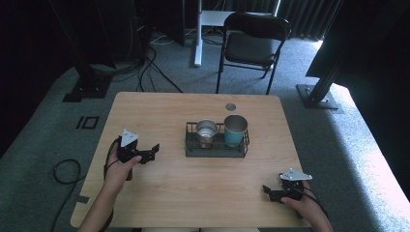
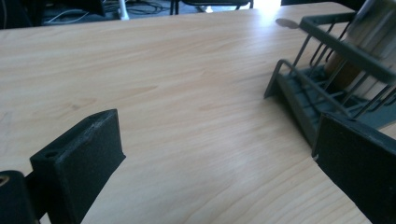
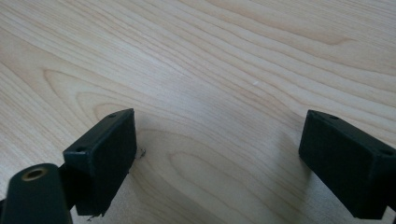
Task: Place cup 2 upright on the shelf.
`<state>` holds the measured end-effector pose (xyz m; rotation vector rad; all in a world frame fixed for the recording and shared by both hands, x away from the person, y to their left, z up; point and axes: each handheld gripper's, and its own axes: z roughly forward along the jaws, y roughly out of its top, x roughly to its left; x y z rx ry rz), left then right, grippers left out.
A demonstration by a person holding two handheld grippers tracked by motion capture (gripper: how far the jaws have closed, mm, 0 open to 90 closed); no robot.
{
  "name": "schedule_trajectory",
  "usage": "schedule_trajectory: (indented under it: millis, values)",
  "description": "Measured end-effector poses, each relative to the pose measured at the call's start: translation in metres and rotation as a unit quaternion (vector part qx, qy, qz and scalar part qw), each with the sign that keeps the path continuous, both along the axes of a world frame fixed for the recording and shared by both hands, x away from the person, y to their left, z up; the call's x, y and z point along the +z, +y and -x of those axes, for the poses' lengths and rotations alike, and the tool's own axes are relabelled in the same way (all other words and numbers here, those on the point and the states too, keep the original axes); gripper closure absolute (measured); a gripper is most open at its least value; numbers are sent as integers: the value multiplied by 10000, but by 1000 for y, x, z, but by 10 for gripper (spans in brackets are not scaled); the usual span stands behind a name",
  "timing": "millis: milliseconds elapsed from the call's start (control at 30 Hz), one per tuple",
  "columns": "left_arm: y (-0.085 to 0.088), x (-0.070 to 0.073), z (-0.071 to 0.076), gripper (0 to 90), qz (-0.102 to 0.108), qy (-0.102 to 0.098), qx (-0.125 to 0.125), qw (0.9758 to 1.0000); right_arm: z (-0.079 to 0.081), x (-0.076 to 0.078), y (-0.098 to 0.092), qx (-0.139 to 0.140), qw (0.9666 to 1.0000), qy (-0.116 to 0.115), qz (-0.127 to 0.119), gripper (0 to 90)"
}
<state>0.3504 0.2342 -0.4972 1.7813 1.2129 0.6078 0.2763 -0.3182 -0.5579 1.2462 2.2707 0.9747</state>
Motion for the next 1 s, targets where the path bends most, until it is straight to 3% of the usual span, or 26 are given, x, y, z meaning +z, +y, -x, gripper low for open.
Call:
schedule_trajectory:
  millis: [433, 1000]
  values:
    - [22, -14, 25, 27, -38, 131, 155, 9998, 0, 0, 0, -1, 10000, -1, 0, 108]
    - [45, -32, 56, 27, 100, 351, 412, 9985, 0, 0, 0, -1, 10000, 0, 0, 108]
